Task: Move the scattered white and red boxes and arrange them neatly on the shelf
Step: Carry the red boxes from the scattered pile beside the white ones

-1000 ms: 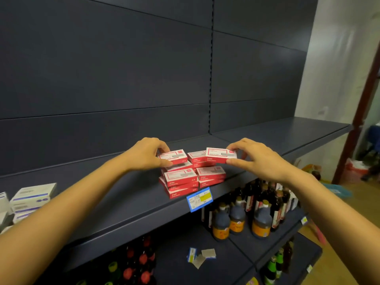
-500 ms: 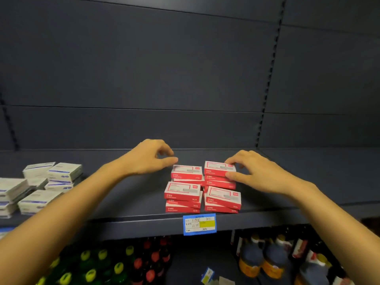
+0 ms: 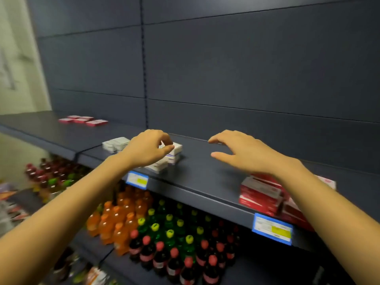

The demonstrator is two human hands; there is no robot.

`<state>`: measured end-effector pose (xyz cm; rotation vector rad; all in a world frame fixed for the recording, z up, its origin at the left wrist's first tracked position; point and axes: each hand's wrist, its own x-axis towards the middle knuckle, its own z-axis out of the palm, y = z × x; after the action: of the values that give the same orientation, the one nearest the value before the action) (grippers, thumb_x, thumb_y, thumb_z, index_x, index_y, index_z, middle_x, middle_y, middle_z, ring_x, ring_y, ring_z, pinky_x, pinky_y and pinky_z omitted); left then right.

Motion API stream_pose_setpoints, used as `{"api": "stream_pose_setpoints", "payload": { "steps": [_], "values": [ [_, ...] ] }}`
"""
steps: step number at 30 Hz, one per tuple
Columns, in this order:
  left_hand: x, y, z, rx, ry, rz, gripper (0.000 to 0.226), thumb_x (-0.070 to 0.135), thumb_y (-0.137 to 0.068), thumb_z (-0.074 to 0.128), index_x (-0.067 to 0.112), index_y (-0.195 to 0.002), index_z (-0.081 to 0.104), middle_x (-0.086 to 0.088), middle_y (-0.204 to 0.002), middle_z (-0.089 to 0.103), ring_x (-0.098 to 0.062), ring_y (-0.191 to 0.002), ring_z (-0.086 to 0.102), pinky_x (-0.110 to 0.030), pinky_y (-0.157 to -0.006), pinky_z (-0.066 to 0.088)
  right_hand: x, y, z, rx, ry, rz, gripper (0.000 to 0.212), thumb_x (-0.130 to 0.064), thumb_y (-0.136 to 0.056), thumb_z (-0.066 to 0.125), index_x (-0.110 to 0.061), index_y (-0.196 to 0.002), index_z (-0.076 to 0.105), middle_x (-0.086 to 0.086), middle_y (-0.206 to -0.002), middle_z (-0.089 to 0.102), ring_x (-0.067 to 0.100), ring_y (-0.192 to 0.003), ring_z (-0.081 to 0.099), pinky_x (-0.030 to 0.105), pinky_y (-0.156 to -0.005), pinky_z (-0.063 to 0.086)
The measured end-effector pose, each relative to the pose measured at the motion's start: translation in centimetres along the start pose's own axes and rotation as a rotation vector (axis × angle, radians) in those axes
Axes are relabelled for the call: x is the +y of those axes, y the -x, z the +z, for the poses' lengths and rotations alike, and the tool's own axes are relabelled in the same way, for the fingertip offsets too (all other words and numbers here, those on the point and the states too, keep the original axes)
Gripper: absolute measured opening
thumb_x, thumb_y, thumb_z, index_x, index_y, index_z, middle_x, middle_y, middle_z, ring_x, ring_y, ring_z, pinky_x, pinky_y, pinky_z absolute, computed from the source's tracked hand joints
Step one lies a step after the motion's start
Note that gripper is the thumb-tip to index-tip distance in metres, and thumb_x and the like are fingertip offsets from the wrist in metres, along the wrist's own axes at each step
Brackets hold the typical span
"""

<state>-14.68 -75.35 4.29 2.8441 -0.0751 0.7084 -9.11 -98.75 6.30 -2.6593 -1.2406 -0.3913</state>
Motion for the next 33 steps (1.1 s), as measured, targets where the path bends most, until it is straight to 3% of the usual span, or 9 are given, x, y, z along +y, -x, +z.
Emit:
{"api": "stream_pose_setpoints", "payload": {
  "steps": [12,18,33],
  "values": [
    [-14.7,9.4,-6.4,0.017,-0.264,-0.306,0.030,0.039,-0.089,0.051,0.016,-0.106,0.062,-0.003,-0.109,0.064,-0.019,-0.097,0.058,-0.034,-0.079,0.050,-13.5,-12.5,6.1,-0.070,-0.083,-0.230,0.039,-0.040,-0.090,0.049,-0.028,-0.127,0.048,-0.005,-0.133,0.051,0.020,-0.121,0.048,0.044,-0.097,0.043],
    [-23.2,11.5,-9.3,-0.015,-0.322,-0.304,0.030,0.037,-0.090,0.049,0.016,-0.109,0.060,-0.002,-0.111,0.063,-0.016,-0.098,0.057,-0.022,-0.069,0.037,-20.3,-19.1,9.1,-0.080,-0.074,-0.238,0.036,-0.040,-0.091,0.048,-0.028,-0.124,0.051,-0.004,-0.133,0.050,0.022,-0.120,0.047,0.040,-0.092,0.043],
    [-40.2,11.3,-11.7,0.002,-0.308,-0.246,0.032,0.038,-0.090,0.049,0.015,-0.110,0.059,-0.004,-0.109,0.062,-0.016,-0.096,0.056,-0.022,-0.068,0.037,-30.7,-34.3,16.1,-0.150,-0.053,-0.181,0.038,-0.037,-0.092,0.049,-0.021,-0.127,0.051,0.000,-0.134,0.051,0.019,-0.120,0.049,0.035,-0.092,0.043]
  ]
}}
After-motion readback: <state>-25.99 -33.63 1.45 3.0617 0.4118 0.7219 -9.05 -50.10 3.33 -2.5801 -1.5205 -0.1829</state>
